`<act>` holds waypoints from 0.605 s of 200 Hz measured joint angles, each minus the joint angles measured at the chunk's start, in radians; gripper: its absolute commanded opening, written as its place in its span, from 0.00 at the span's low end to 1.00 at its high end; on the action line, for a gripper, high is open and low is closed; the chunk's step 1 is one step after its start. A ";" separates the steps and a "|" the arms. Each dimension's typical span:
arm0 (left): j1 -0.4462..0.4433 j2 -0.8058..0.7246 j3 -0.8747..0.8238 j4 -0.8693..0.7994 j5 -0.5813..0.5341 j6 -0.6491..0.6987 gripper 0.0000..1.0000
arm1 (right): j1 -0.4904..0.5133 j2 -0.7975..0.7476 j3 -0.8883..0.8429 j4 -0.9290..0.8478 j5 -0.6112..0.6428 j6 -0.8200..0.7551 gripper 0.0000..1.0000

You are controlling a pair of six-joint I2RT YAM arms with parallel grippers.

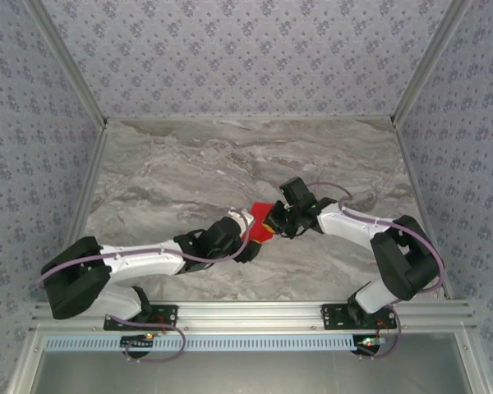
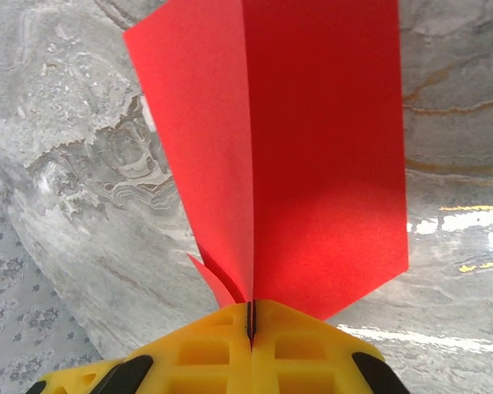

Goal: Fold a paper plane with a square sheet of paper (pick it up from the middle)
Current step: Fourth fold the wing at the center of the table.

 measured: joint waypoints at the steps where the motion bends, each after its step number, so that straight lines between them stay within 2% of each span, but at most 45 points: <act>1: 0.000 0.002 -0.001 0.005 0.000 0.004 0.82 | 0.000 0.000 0.000 -0.001 0.000 0.001 0.03; 37: -0.005 0.068 -0.010 0.074 -0.018 0.100 0.76 | -0.010 0.002 0.002 -0.017 0.000 0.016 0.04; 51: -0.005 0.096 -0.010 0.096 -0.018 0.137 0.70 | -0.011 0.002 0.003 -0.023 -0.001 0.018 0.04; 71: -0.005 0.134 -0.010 0.121 -0.026 0.186 0.69 | -0.015 0.002 0.006 -0.027 -0.002 0.018 0.04; 121: -0.005 0.138 -0.016 0.177 -0.040 0.263 0.61 | -0.021 0.002 0.015 -0.035 -0.006 0.018 0.09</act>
